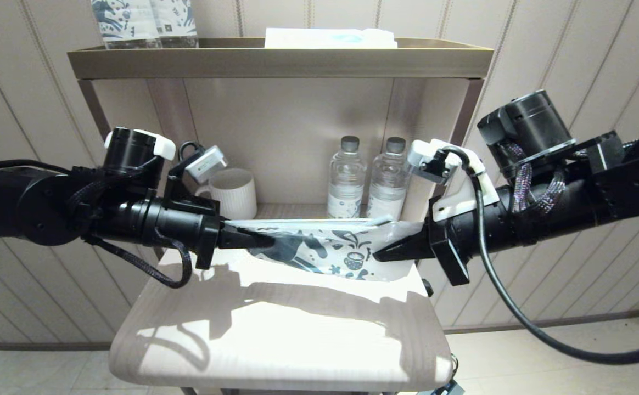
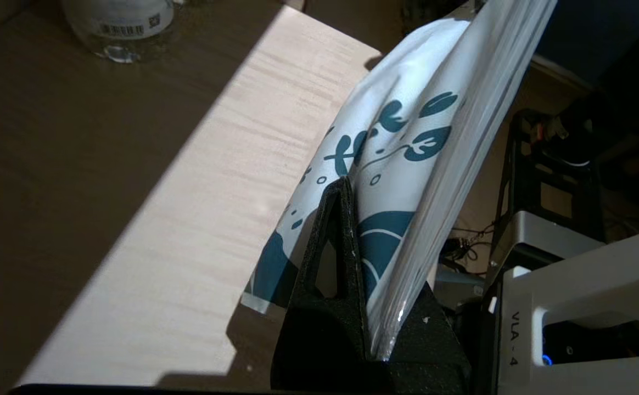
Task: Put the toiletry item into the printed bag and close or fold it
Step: Hand it to the other hand
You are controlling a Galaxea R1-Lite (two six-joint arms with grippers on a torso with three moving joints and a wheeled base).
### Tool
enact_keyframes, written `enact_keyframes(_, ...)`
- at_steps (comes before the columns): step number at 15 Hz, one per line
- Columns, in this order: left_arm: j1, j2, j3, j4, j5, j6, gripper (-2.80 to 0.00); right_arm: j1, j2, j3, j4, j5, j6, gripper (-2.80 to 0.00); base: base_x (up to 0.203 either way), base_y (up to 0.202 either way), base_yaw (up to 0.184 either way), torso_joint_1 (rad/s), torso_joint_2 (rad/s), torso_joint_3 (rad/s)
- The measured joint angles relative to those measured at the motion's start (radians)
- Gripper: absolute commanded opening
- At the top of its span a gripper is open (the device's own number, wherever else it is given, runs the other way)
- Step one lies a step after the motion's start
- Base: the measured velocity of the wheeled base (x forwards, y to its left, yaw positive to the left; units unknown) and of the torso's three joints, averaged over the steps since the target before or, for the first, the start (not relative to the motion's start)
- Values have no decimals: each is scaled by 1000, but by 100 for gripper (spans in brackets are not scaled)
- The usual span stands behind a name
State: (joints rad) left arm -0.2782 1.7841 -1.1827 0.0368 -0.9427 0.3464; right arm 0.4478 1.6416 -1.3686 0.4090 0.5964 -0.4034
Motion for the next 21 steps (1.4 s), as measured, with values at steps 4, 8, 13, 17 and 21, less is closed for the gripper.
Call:
enact_keyframes(4,72,14,-27,4,-16,8,-280,-12,-46,-35,79,-15,2,-280,0,0,0,0,0,0)
enact_keyframes(8,63,12,-18,7,-24,9,-280,0,-63,-46,86,-14,4,-280,0,0,0,0,0,0)
enact_keyframes(13,47,4,-4,10,-29,9,-280,2,-65,-46,84,-12,5,-280,0,0,0,0,0,0)
enact_keyframes(17,29,-16,-23,85,-27,9,-280,-4,-67,-45,102,-13,6,-280,0,0,0,0,0,0)
enact_keyframes(21,28,-26,-83,196,-25,9,-280,-4,-83,-28,99,-25,7,-280,0,0,0,0,0,0)
